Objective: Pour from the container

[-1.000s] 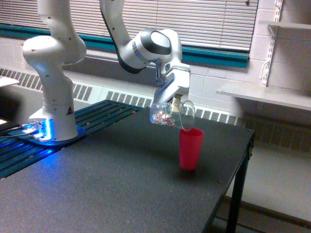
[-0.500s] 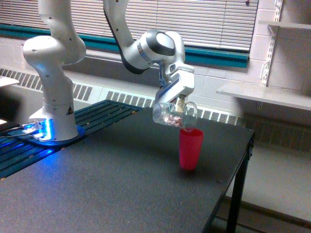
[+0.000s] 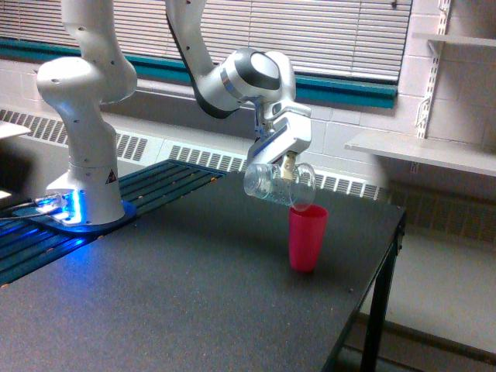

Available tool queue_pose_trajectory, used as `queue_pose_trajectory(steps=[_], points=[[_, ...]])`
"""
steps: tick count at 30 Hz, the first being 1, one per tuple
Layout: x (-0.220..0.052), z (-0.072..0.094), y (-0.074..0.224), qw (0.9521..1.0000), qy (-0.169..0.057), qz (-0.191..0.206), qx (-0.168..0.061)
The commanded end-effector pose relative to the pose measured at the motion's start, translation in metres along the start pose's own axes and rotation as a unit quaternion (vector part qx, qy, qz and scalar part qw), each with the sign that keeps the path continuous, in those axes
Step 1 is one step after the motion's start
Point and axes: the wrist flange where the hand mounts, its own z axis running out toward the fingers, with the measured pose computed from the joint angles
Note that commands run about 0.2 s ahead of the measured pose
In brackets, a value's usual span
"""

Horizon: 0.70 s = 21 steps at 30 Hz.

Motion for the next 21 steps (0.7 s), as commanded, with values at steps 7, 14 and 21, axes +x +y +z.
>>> queue_pose_trajectory(steps=[7, 14, 21], points=[[-0.003, -0.005, 0.021, 0.9995, 0.012, 0.023, 0.018], [-0.007, -0.018, 0.045, 0.9959, 0.035, 0.067, 0.049], [-0.015, -0.028, 0.062, 0.9905, 0.057, 0.101, 0.075]])
